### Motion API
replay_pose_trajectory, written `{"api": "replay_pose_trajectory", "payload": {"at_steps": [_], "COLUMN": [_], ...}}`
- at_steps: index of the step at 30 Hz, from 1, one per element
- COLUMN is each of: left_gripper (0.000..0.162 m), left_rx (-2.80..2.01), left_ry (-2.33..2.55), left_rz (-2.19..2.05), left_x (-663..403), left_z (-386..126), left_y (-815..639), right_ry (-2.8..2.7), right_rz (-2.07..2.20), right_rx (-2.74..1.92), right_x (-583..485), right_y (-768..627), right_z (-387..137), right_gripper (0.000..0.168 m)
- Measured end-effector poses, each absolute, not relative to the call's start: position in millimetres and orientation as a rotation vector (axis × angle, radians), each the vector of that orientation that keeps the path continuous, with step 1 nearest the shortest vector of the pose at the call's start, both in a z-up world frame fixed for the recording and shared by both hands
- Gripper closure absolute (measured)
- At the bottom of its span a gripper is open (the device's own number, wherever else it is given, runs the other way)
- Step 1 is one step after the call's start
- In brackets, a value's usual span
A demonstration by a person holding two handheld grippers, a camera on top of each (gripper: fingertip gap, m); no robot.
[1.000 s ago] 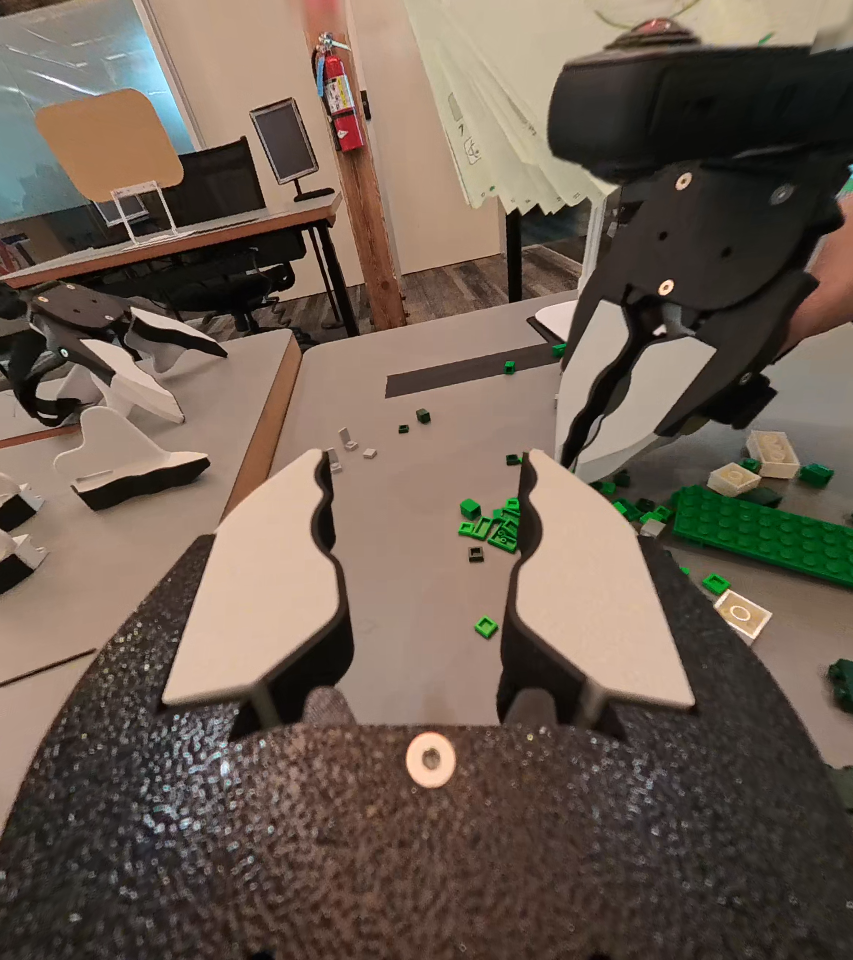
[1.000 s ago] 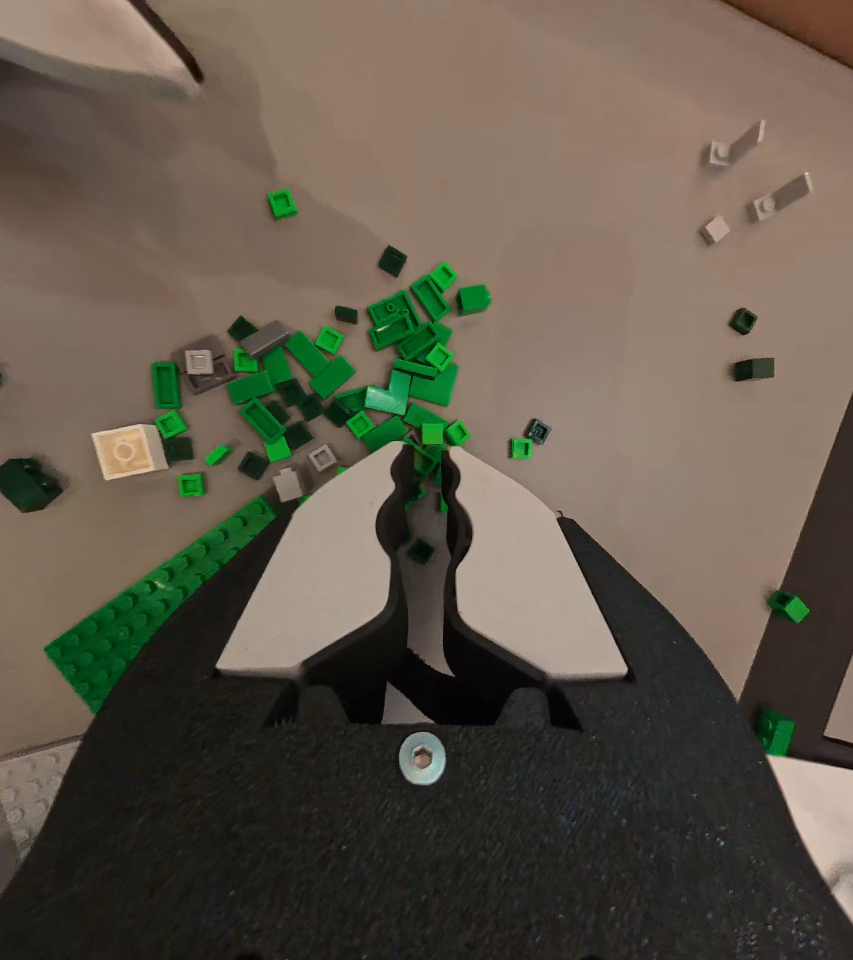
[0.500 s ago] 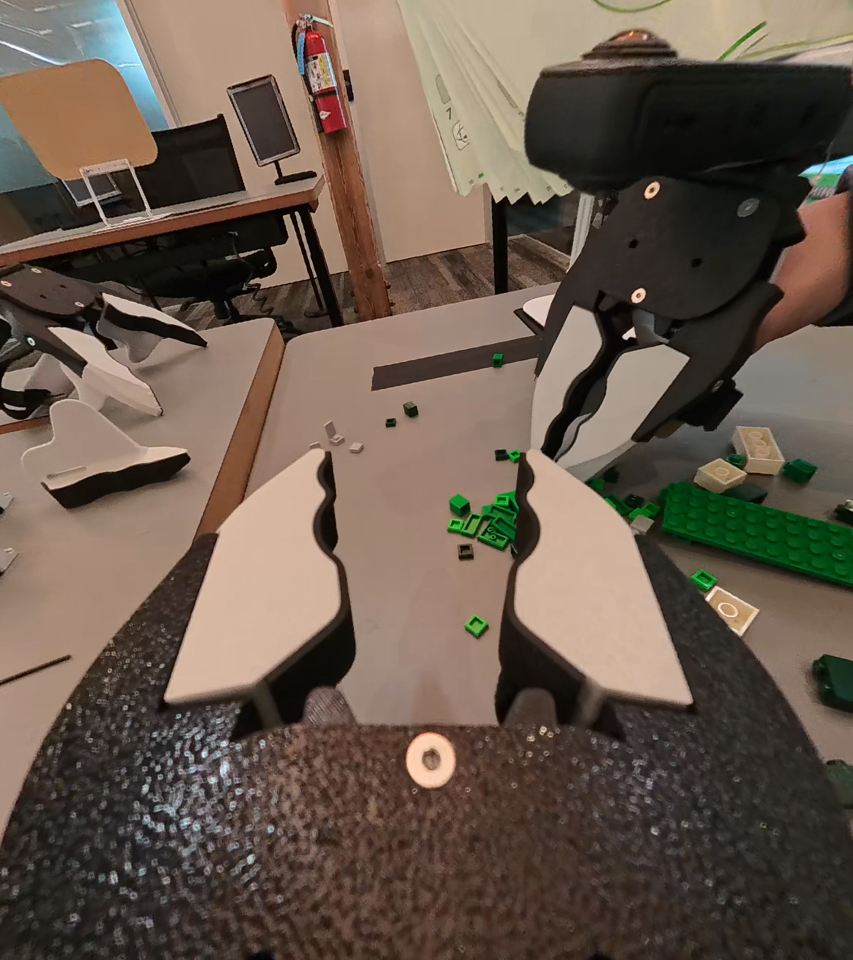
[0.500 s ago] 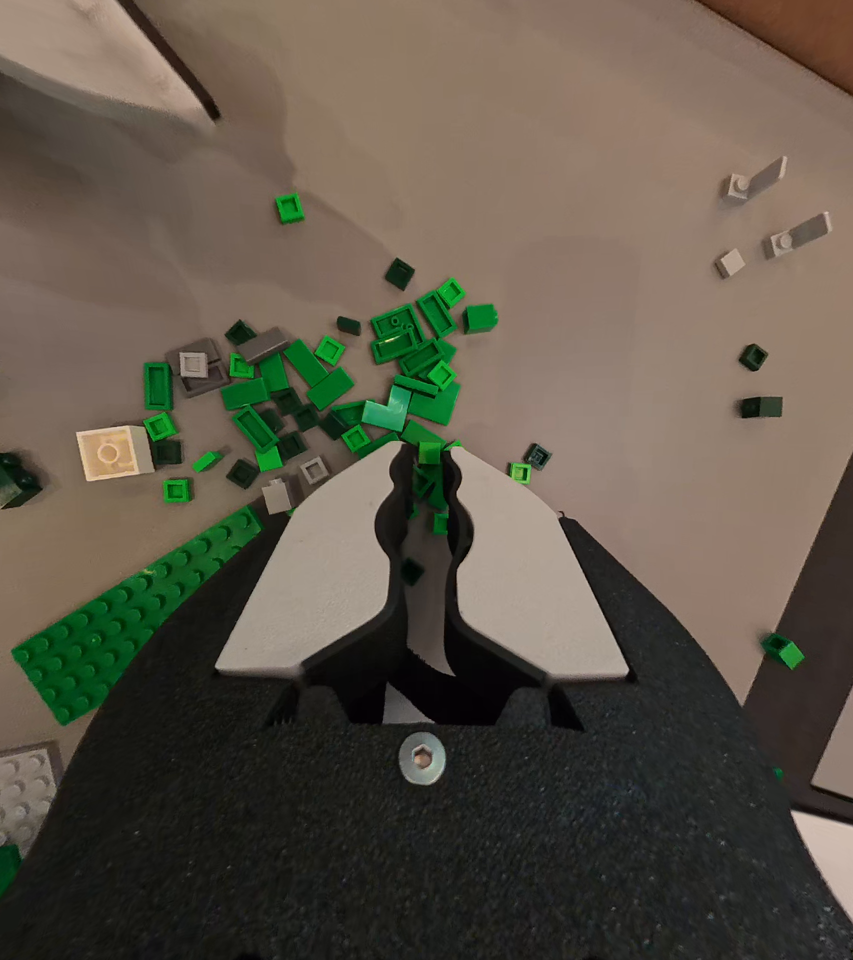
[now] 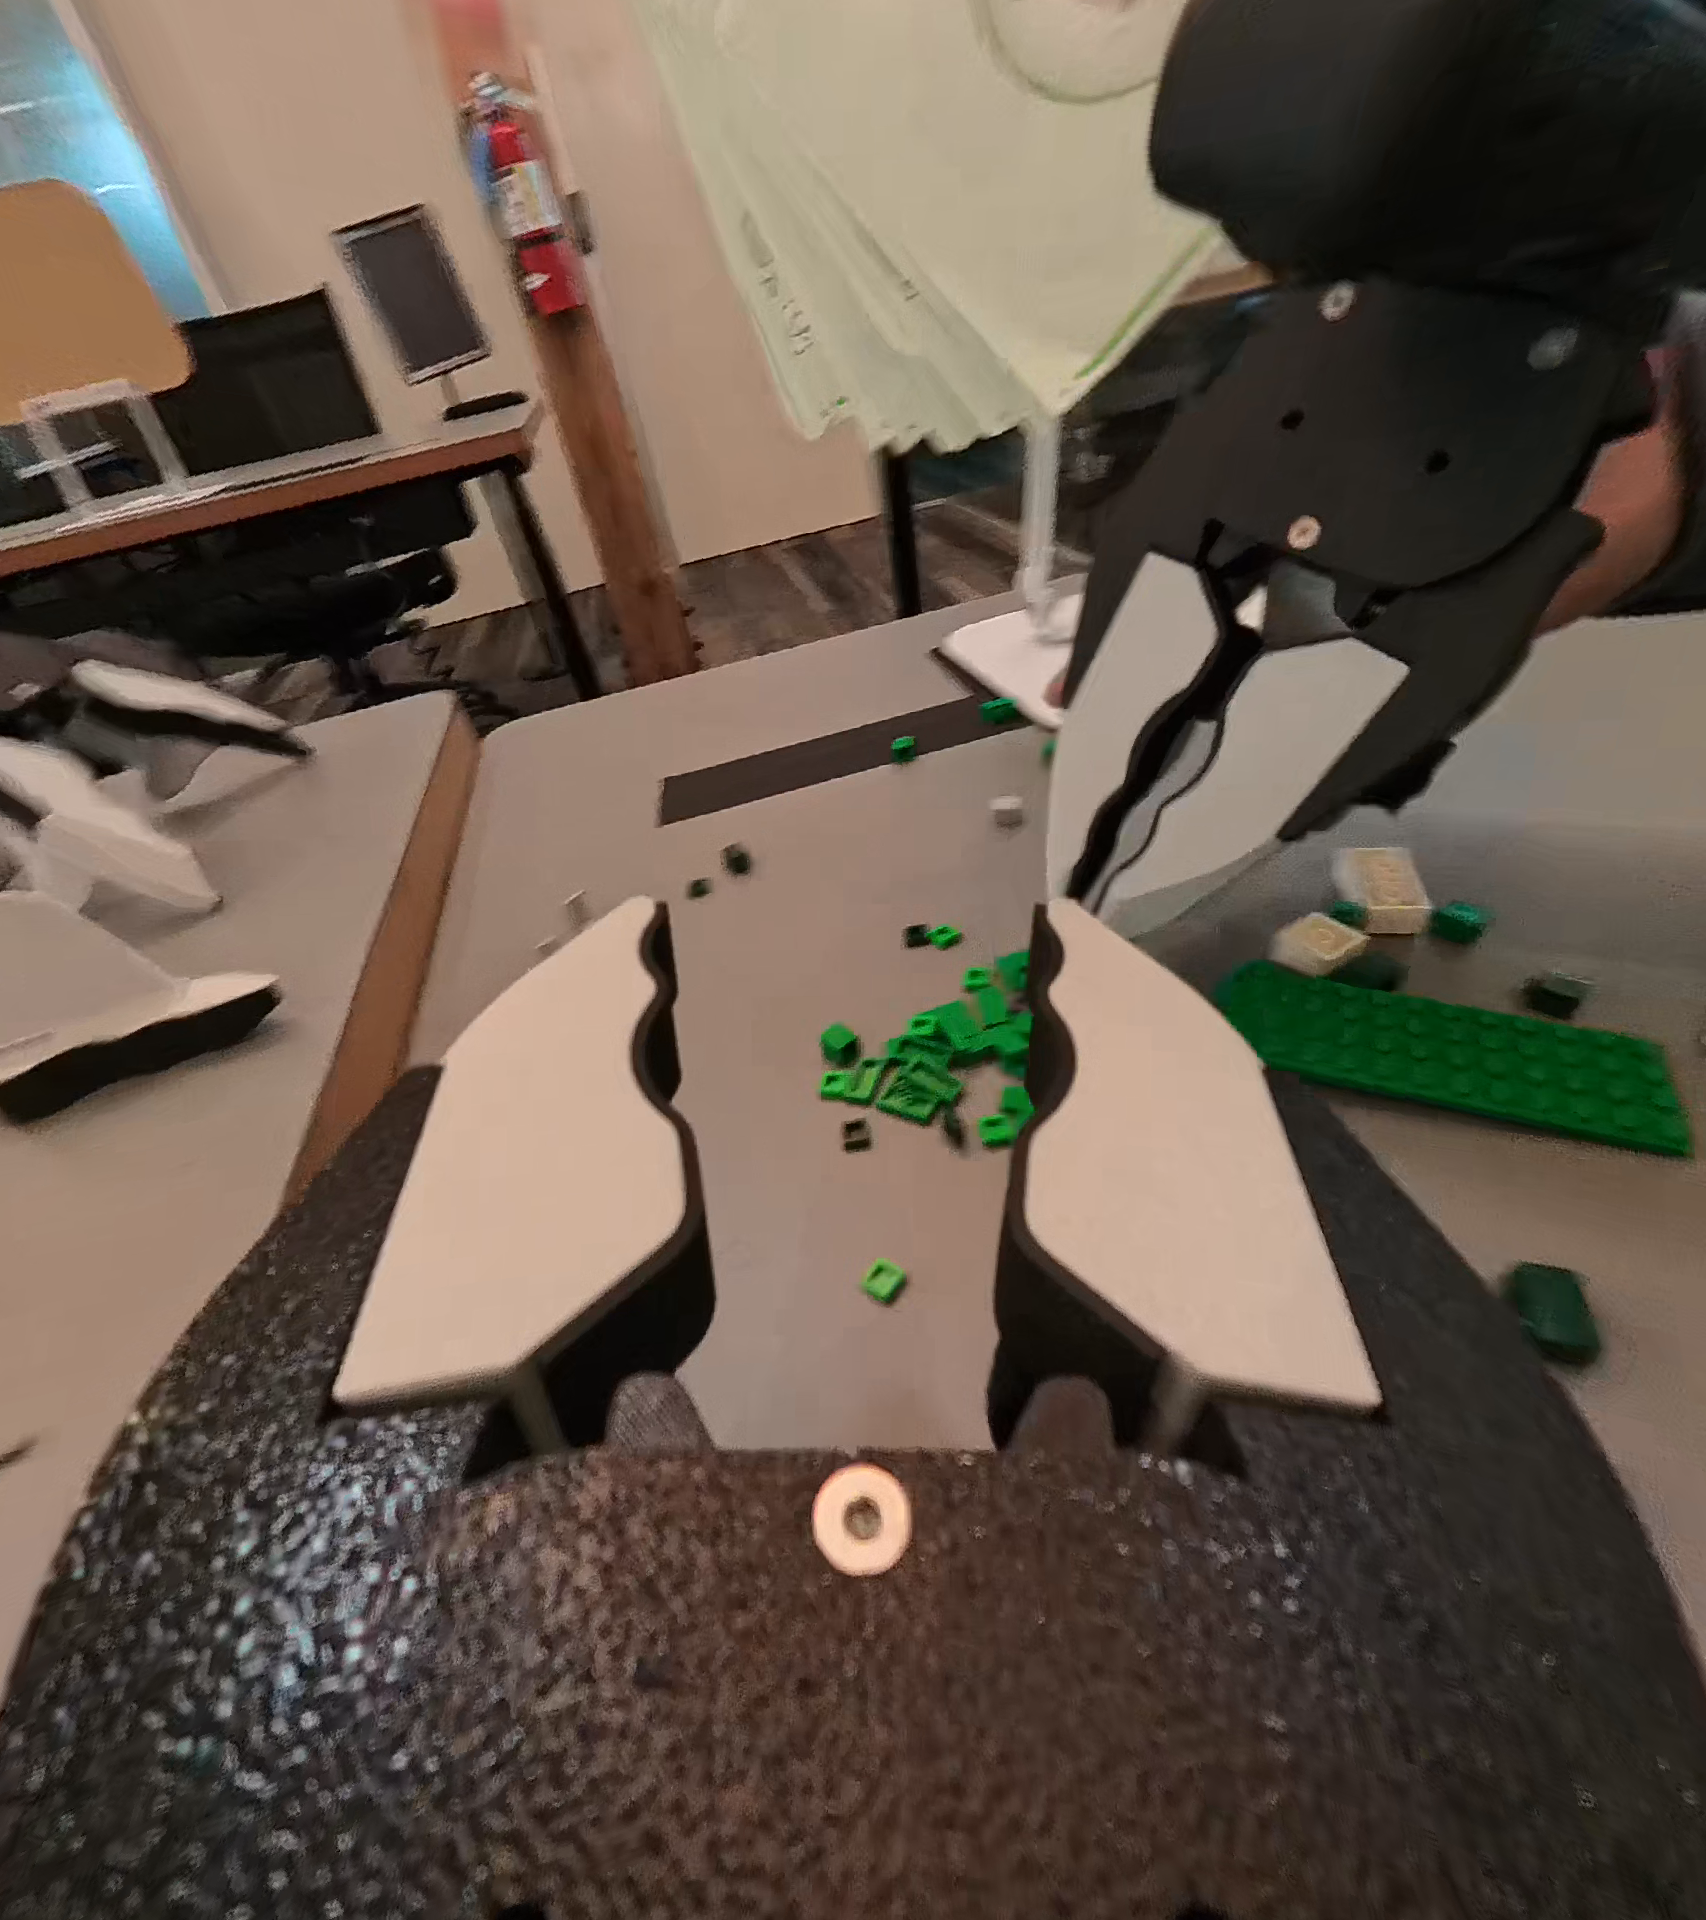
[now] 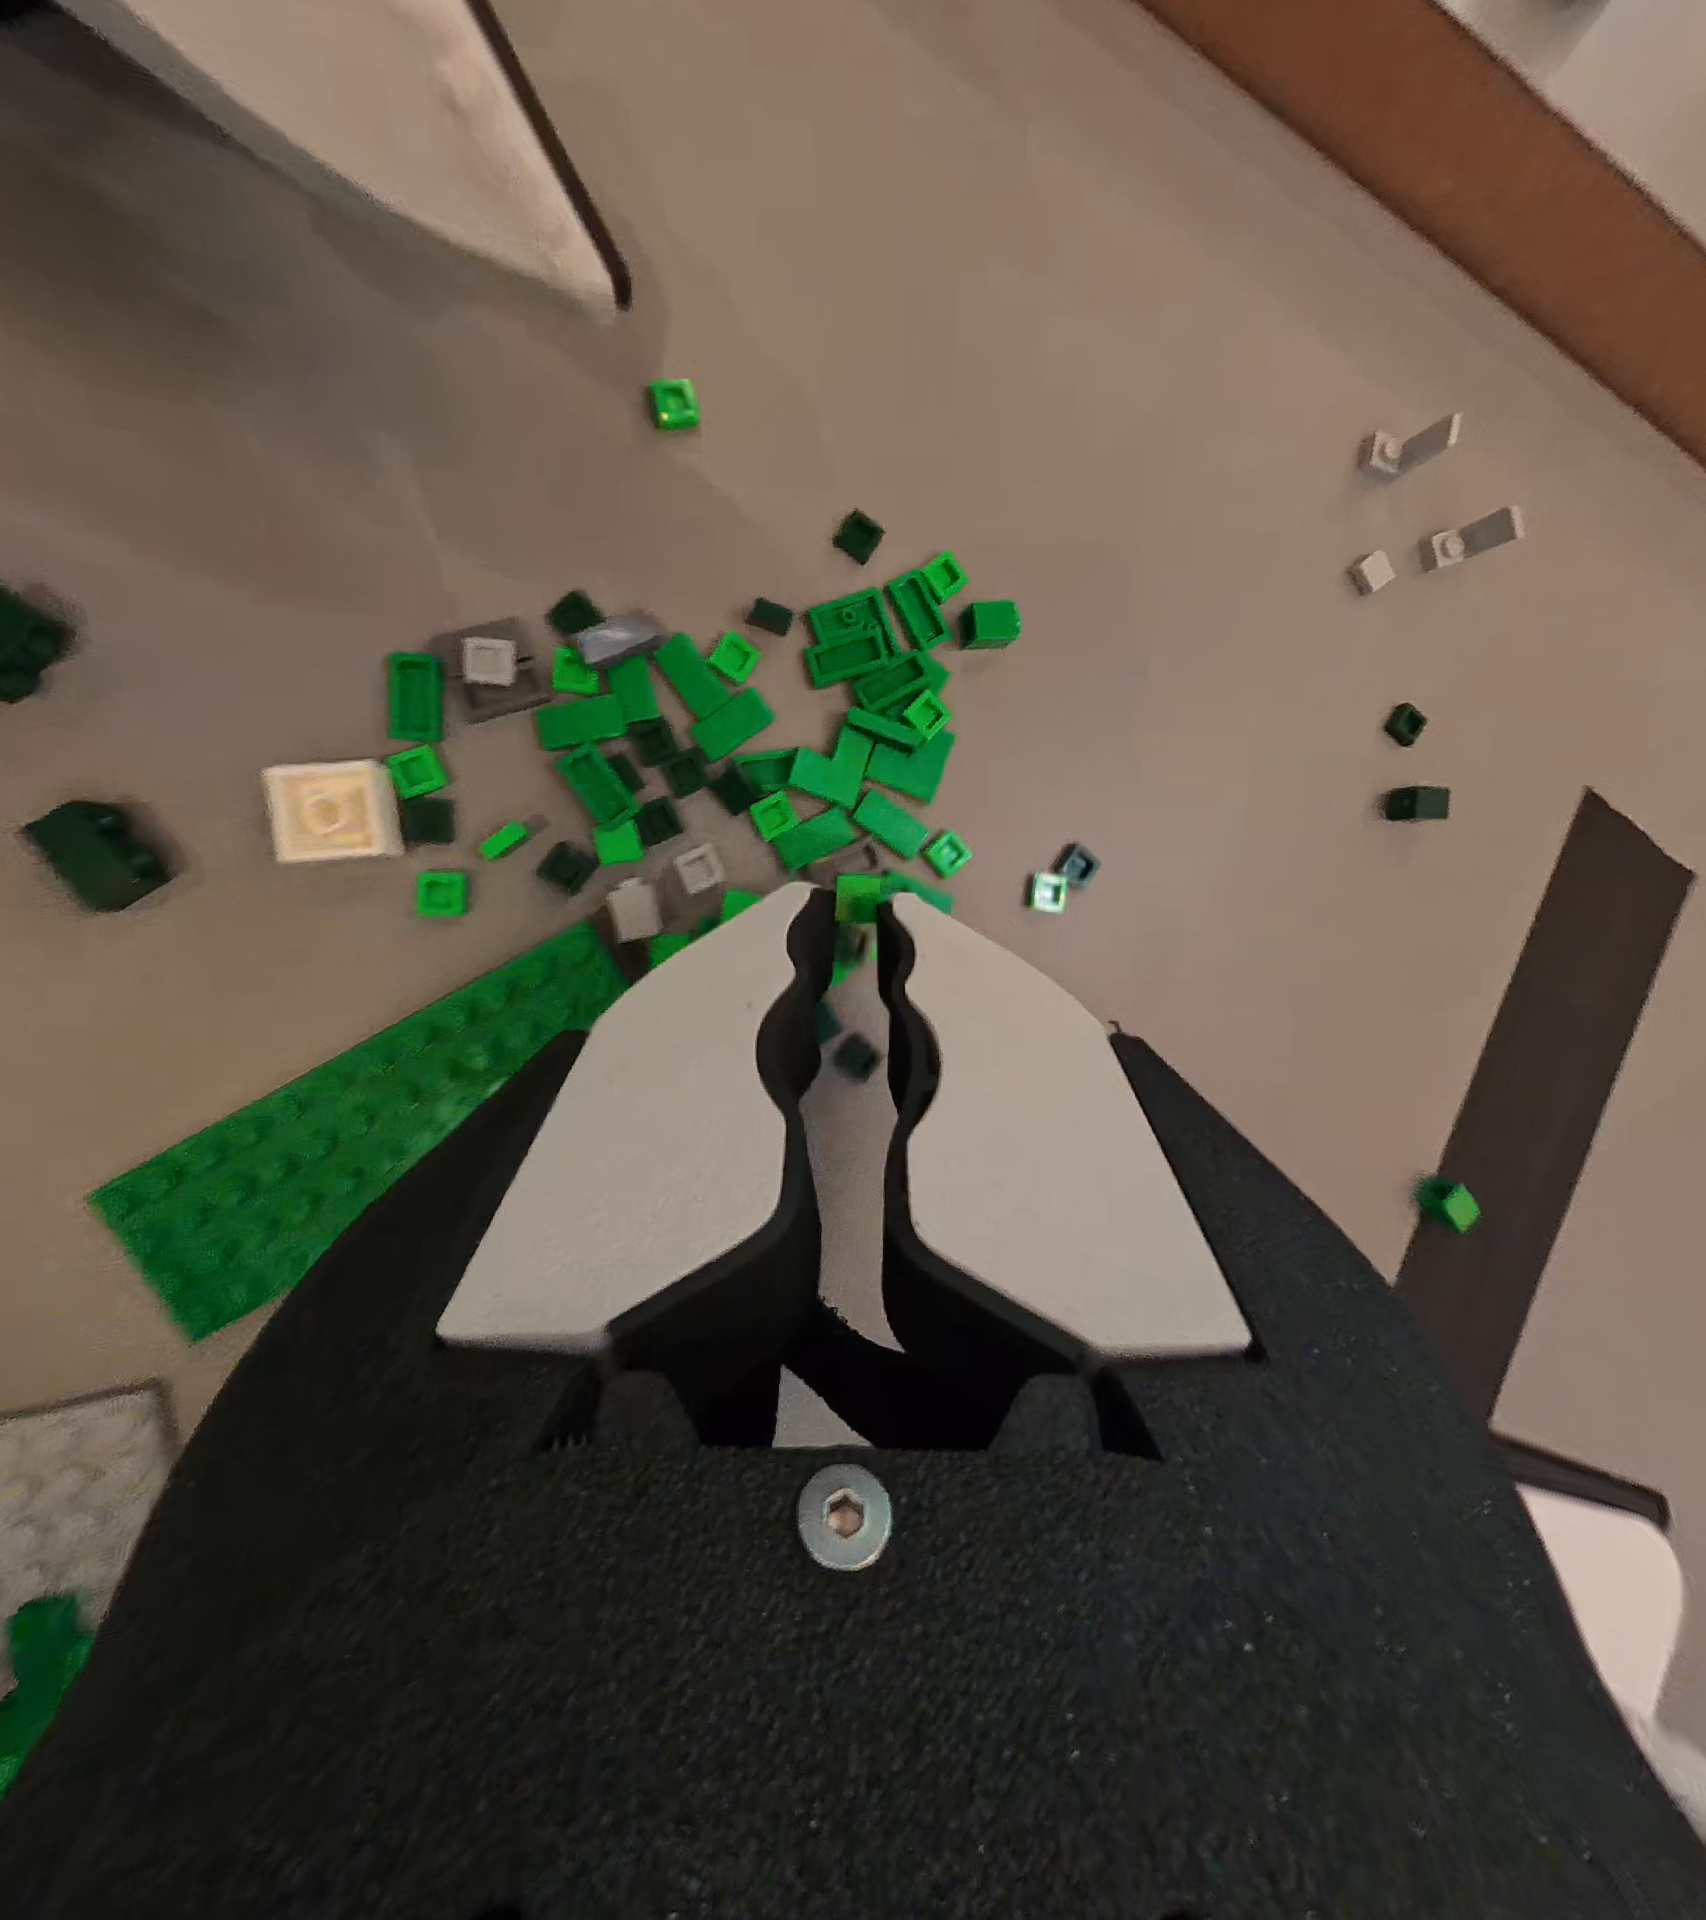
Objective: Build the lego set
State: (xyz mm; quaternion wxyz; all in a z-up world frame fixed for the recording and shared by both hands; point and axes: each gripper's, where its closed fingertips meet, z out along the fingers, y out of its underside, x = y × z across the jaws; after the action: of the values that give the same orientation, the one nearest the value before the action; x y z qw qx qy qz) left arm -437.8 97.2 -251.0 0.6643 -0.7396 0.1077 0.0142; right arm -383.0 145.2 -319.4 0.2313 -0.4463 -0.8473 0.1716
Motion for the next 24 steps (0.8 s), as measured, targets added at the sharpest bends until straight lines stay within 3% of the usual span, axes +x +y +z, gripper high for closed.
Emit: {"api": "replay_pose_trajectory", "payload": {"at_steps": [4, 7, 14, 18, 24], "left_gripper": [0.108, 0.113, 0.107, 0.092, 0.099], "left_rx": [-1.601, -1.648, -1.611, -1.699, -1.753], "left_ry": [0.600, 0.973, 1.432, 1.555, 1.633], "left_rz": [-0.245, -0.266, -0.548, -0.535, -0.635], "left_x": [-363.3, -309.1, -198.9, -175.6, -164.9], "left_z": [-246.6, -275.4, -307.7, -330.1, -341.5], "left_y": [83.8, 64.9, 12.4, 13.4, 9.1], "right_ry": [-2.203, -2.102, -2.018, -1.974, -1.936], "right_rz": [0.464, 0.453, 0.398, 0.454, 0.507], "right_rx": [-1.242, -1.321, -1.493, -1.547, -1.571], "right_x": [-333.5, -274.3, -146.2, -117.6, -106.8], "right_y": [137.5, 129.7, 75.6, 39.2, 12.0], "right_z": [-286.9, -270.4, -279.8, -289.4, -296.9], "right_gripper": [0.161, 0.161, 0.161, 0.161, 0.161]}}
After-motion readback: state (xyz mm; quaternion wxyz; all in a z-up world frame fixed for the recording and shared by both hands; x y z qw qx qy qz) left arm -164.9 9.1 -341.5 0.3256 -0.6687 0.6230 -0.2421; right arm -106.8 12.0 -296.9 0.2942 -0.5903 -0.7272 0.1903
